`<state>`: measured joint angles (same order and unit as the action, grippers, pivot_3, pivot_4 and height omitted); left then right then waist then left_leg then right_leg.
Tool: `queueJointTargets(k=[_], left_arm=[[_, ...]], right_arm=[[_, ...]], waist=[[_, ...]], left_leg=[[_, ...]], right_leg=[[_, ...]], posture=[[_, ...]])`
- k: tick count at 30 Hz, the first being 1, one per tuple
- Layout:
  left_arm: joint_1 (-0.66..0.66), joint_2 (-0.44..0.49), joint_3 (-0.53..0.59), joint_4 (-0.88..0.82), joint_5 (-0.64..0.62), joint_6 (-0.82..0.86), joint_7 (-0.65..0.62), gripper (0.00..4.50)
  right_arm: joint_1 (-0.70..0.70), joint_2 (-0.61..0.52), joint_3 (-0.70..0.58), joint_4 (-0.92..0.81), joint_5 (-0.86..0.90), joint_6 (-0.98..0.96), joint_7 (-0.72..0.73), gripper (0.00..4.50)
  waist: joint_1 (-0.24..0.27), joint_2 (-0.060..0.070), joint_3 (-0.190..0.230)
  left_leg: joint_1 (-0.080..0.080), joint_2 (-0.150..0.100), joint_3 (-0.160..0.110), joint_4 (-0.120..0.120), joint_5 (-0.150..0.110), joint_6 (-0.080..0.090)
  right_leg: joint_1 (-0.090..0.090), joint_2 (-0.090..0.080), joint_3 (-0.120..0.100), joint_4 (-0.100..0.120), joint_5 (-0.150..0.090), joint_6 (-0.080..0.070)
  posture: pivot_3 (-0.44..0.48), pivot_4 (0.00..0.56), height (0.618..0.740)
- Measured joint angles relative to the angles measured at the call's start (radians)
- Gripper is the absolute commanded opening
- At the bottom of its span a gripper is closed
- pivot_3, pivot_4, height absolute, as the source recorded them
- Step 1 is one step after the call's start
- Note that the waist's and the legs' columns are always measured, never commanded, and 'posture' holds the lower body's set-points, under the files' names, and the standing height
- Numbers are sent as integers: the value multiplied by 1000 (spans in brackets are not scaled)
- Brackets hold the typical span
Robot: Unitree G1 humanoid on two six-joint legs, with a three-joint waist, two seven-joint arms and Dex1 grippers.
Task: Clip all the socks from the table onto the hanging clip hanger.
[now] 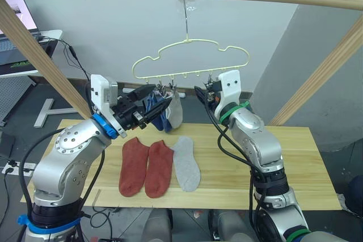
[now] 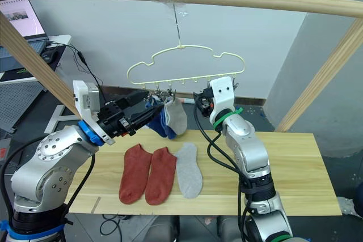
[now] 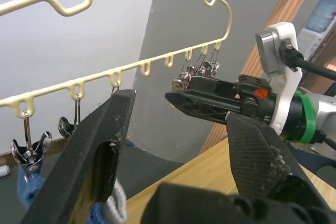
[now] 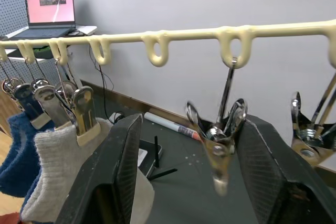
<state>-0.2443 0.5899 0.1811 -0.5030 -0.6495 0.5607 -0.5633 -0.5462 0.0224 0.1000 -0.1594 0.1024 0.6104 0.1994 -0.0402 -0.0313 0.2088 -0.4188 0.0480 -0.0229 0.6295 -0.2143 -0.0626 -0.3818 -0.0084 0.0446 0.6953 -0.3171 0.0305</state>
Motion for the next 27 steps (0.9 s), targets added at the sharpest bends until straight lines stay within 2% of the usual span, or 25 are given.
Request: queueJointTargets(k=[13,27], left_arm=[[-22,-25,0,-24,-51,43,28,3160],[-35,-26,0,-24,-51,44,32,3160]], right_arm=[[-32,13,-2,46,0,-31,-9,2742],[-32,28,-21,46,17,-33,-28,2742]], waist=[[1,0,0],[1,0,1]], left_leg=[[0,0,0,0,0,0],[0,0,0,0,0,0]], right_leg=[[0,0,0,0,0,0],[0,0,0,0,0,0]], posture=[[-12,199,740],[-14,200,740]])
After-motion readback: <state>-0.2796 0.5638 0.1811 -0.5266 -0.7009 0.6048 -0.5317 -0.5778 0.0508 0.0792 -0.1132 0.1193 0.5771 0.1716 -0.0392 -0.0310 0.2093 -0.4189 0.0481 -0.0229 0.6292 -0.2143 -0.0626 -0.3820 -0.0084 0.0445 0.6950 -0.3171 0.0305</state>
